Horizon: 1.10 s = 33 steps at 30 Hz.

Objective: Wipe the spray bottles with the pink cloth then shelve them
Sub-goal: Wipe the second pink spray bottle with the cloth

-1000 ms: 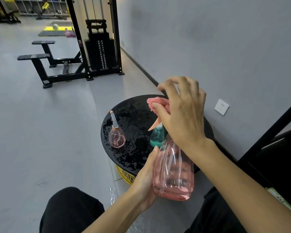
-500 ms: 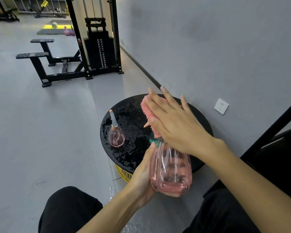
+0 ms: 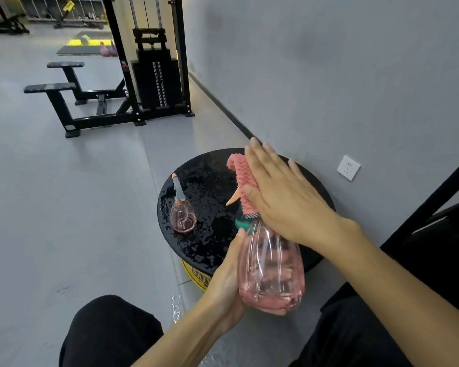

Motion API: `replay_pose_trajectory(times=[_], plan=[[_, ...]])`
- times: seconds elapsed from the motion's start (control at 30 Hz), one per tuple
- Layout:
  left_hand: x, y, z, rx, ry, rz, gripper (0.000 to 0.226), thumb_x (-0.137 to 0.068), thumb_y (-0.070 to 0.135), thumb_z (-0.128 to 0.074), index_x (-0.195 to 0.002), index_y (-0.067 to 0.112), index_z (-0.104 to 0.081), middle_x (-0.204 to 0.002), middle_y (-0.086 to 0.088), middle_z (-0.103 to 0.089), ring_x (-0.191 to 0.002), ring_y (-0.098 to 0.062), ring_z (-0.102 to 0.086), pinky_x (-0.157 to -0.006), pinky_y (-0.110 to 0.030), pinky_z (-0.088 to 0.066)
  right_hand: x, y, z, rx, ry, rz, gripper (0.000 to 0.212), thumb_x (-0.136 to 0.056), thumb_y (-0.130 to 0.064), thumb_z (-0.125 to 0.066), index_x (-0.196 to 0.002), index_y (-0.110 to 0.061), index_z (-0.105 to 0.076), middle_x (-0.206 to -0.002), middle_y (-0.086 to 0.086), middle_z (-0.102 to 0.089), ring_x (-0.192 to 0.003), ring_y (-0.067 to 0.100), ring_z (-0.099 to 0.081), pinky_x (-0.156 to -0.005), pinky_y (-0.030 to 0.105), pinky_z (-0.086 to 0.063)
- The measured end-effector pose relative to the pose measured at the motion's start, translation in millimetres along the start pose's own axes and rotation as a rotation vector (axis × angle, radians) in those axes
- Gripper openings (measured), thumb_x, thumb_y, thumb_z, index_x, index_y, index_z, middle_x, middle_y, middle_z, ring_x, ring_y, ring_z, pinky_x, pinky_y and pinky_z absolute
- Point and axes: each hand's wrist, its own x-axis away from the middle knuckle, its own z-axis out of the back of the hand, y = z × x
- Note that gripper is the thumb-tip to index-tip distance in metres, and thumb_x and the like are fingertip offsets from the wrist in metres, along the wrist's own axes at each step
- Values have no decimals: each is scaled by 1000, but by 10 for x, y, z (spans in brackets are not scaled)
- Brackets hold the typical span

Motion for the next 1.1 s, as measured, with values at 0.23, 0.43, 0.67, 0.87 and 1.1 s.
replay_pose_trajectory(times=[0.23, 0.43, 0.67, 0.87, 1.1], plan=[[7, 14, -33, 19, -48, 7, 67, -88, 65, -31, -133, 23, -58, -118, -9, -73, -95, -27, -73, -53, -36, -60, 129, -63, -64, 33, -15, 38, 65, -104, -44, -16, -152, -20, 21, -158, -7, 30, -146, 10, 28, -122, 44, 11], [-1, 41, -50, 30, -8, -32, 50, -96, 58, -31, -117, 32, -68, -113, -8, -75, -91, -29, -74, -54, -35, -59, 52, -81, -72, 25, -13, 87, 68, -101, -53, -11, -153, -21, 19, -159, -8, 29, -145, 8, 29, -121, 45, 12], [18, 104, -77, -71, -37, -38, 51, -102, 55, -21, -89, 57, -71, -102, 5, -77, -88, -25, -75, -50, -36, -59, 19, -87, -61, -28, 9, 64, 70, -101, -56, -14, -153, -23, 17, -159, -10, 28, -145, 6, 27, -122, 43, 11], [26, 76, -44, -20, -47, -73, 42, -101, 57, -26, -102, 54, -68, -110, 1, -76, -85, -30, -75, -46, -37, -59, 134, -120, -101, -15, -63, 94, 71, -99, -56, -13, -153, -23, 18, -158, -11, 31, -144, 5, 30, -121, 41, 13], [9, 7, -36, 5, -107, -26, 69, -80, 70, -34, -130, 30, -58, -119, -11, -72, -90, -31, -74, -48, -38, -59, 17, -22, -4, -76, -12, -2, 71, -98, -57, -11, -154, -23, 15, -160, -9, 25, -146, 6, 25, -123, 42, 8]])
